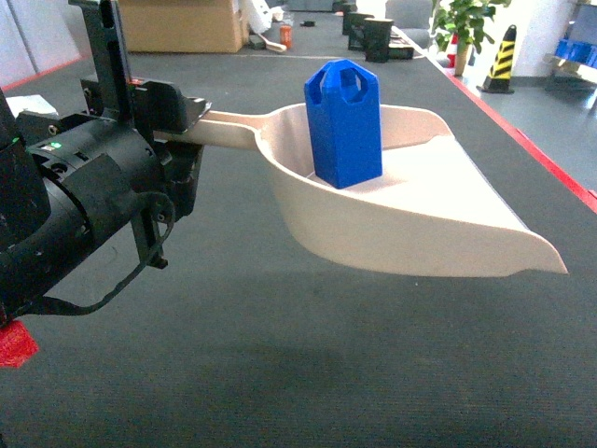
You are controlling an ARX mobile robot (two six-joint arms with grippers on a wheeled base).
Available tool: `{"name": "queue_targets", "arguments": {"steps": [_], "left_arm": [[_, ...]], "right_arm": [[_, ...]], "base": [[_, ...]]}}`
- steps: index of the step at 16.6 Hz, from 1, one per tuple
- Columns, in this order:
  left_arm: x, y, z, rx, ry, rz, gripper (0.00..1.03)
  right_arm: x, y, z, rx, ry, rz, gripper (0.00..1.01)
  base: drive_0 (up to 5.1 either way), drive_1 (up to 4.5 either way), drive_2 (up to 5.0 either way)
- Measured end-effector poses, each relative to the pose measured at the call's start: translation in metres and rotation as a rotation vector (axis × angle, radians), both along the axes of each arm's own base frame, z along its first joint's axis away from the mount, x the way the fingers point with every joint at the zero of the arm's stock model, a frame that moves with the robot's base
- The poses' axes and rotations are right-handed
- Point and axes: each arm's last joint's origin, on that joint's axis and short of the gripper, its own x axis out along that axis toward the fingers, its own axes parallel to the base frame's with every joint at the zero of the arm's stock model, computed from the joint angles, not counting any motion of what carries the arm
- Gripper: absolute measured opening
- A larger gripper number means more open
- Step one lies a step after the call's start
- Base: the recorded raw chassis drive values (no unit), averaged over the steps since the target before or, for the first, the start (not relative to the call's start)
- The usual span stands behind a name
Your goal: Place part in tray to right shelf
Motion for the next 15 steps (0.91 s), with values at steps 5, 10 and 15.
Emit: {"name": "queue_targets", "arguments": {"steps": [5, 10, 15], "left_arm": [[0.0000, -0.0003, 0.0001, 0.000, 0.000, -0.001, 0.17], [0.0000, -0.0001, 0.0001, 0.000, 0.000, 0.000, 0.17], [0.0000, -0.0001, 0.0001, 0.000, 0.000, 0.000, 0.17]], "right_arm": [[-0.0091, 0.0000, -0.0013, 0.000, -0.008, 0.001, 0.02], [-0.0091, 0.0000, -0.0017, 0.000, -0.005, 0.001, 0.02], [-0.0091, 0.0000, -0.0017, 0.000, -0.005, 0.001, 0.02]], "base": [[0.0, 0.00, 0.0], [0.0, 0.00, 0.0], [0.0, 0.00, 0.0]]}}
